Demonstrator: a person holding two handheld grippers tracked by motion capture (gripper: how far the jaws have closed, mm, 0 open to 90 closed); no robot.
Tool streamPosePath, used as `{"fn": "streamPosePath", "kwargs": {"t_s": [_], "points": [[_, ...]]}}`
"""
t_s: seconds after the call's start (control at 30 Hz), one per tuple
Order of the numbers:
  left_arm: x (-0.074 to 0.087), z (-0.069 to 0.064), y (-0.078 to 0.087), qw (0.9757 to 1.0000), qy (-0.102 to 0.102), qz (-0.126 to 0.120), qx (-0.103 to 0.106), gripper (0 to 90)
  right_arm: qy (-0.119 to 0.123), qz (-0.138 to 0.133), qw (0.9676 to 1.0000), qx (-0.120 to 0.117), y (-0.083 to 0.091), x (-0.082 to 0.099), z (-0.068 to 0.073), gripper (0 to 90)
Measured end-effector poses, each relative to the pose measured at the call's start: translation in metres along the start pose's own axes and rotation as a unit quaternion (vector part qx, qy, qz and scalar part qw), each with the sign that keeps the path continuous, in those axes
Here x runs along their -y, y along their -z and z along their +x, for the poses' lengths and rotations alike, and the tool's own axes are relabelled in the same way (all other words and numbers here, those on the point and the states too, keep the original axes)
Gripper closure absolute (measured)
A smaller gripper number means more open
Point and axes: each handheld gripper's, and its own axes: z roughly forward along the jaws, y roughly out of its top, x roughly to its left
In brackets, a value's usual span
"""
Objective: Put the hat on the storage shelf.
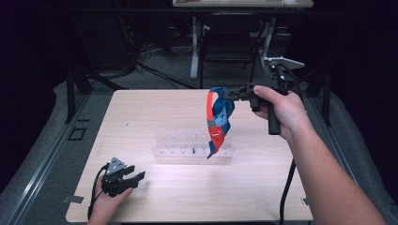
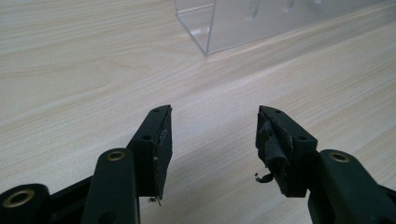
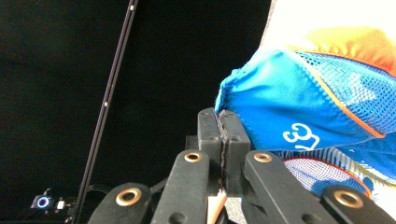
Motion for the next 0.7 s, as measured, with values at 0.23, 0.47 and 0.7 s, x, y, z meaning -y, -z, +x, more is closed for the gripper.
{"fn": "streamPosePath", "kwargs": {"t_s": [0.23,0.47,0.7], "points": [[-0.001,0.000,0.000,1.0000,-0.005,0.008,0.002,46.4,-0.001,-0.002,1.0000,-0.002,-0.007,-0.005,0.001,89.4],[-0.001,-0.001,-0.001,1.0000,-0.005,0.001,0.004,46.4,-0.001,-0.005,1.0000,-0.007,-0.016,-0.013,0.003,89.3],[-0.001,-0.002,0.000,1.0000,-0.007,0.001,0.005,46.4,-0.001,-0.003,1.0000,-0.008,-0.029,-0.017,0.003,89.3]]}}
